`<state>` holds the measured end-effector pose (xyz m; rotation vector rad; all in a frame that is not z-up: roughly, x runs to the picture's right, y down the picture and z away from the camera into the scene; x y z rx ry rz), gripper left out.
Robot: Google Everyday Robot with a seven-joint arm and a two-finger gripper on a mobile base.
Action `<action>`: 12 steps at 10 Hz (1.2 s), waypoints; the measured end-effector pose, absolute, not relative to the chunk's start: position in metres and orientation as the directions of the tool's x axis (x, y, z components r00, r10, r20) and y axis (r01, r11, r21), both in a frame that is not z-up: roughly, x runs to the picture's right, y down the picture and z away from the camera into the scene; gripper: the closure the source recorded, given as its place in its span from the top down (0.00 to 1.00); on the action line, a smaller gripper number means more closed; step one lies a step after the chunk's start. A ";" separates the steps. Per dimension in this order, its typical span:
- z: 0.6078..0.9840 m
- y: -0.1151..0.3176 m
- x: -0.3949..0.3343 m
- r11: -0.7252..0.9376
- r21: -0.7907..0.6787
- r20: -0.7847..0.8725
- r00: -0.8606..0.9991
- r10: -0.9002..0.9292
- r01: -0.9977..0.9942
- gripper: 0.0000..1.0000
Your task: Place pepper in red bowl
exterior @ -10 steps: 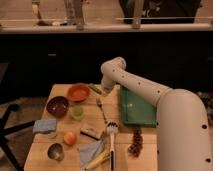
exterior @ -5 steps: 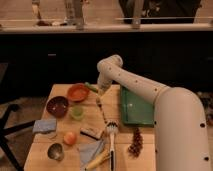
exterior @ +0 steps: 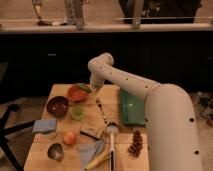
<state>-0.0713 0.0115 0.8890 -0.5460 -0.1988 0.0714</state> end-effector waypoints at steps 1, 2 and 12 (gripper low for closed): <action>0.890 0.010 -0.080 0.853 -0.521 0.171 0.981 0.088 0.015 0.00; 0.891 0.010 -0.087 0.852 -0.523 0.173 0.983 0.066 0.035 0.00; 0.922 0.003 -0.123 0.827 -0.551 0.121 0.991 -0.052 0.110 0.00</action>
